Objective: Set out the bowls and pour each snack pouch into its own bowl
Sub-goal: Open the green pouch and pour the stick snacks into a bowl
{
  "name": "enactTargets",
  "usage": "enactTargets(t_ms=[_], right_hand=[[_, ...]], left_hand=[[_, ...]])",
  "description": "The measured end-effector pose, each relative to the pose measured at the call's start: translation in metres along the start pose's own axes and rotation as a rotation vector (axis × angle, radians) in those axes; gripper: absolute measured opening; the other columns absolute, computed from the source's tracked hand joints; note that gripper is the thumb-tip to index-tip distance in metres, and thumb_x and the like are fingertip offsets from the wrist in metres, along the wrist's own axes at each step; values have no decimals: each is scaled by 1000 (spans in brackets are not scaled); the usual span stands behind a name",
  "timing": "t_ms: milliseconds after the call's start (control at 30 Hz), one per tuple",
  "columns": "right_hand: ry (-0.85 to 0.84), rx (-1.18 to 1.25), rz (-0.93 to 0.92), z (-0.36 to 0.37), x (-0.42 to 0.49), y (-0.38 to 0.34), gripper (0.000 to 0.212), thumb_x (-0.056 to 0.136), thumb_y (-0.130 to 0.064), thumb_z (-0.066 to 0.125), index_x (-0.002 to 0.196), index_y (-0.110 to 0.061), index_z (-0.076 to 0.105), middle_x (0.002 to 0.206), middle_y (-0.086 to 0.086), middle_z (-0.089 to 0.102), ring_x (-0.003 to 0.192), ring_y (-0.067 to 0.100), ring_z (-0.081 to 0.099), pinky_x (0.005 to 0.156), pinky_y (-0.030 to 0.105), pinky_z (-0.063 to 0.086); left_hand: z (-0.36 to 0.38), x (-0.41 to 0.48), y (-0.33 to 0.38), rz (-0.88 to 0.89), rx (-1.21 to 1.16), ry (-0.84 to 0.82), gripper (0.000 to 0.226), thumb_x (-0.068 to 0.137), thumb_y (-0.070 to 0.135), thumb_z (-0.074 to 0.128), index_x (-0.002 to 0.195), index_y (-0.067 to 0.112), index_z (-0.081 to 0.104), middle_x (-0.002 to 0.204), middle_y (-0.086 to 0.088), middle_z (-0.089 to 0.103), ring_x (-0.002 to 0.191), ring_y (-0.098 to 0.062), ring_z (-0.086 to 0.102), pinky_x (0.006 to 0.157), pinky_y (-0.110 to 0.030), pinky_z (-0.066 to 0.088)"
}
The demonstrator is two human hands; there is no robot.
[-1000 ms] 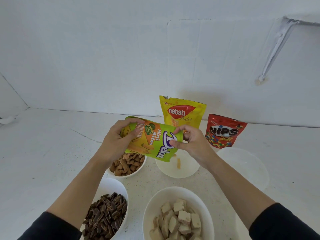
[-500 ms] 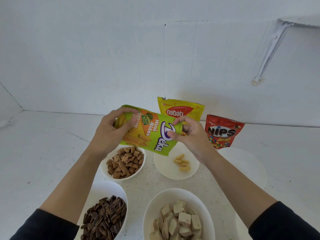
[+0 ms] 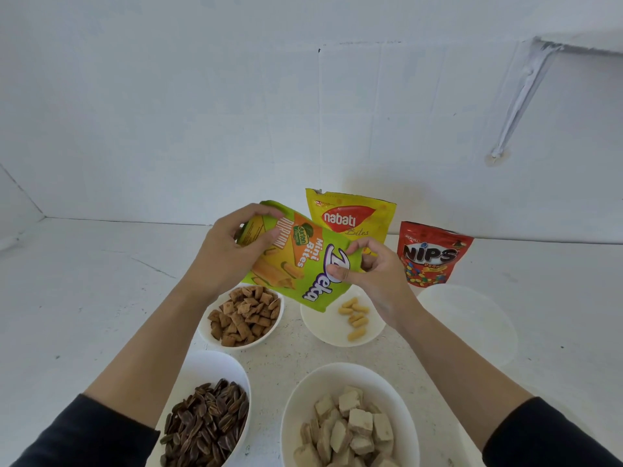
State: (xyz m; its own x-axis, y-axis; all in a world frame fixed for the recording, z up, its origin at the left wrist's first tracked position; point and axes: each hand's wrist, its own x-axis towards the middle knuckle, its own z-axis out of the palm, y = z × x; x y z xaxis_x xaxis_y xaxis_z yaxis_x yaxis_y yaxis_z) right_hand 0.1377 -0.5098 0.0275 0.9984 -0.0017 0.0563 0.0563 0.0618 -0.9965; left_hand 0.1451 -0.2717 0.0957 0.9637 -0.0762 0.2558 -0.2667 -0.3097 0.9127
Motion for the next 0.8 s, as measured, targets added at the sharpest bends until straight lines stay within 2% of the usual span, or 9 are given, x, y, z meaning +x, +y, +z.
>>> enactTargets(t_ms=[300, 533, 633, 800], right_hand=[[-4, 6, 1, 1, -1, 2, 54, 57, -29, 92, 94, -13, 57, 94, 17, 78, 90, 35, 76, 84, 60, 59], [-5, 9, -52, 4, 6, -14, 44, 66, -19, 91, 93, -13, 56, 92, 18, 78, 89, 36, 75, 83, 52, 60], [0, 6, -63, 5, 9, -19, 42, 72, -11, 89, 96, -7, 54, 94, 18, 78, 90, 36, 75, 83, 56, 60], [8, 0, -91, 6, 12, -24, 47, 66, -26, 93, 92, -15, 56, 95, 24, 75, 92, 47, 71, 85, 64, 56]], left_hand=[[1, 2, 4, -9, 10, 8, 14, 97, 22, 69, 108, 29, 73, 111, 11, 71, 84, 7, 67, 58, -16, 55], [-7, 8, 21, 53, 15, 30, 14, 96, 18, 70, 107, 26, 73, 104, 6, 72, 78, 4, 67, 58, -15, 54], [-11, 11, 26, 72, 37, 33, 14, 96, 20, 71, 106, 29, 74, 105, 5, 73, 81, 0, 67, 60, -19, 55], [-15, 16, 38, 107, 69, 27, 16, 95, 21, 71, 105, 32, 74, 103, 10, 72, 83, 0, 66, 62, -18, 55]])
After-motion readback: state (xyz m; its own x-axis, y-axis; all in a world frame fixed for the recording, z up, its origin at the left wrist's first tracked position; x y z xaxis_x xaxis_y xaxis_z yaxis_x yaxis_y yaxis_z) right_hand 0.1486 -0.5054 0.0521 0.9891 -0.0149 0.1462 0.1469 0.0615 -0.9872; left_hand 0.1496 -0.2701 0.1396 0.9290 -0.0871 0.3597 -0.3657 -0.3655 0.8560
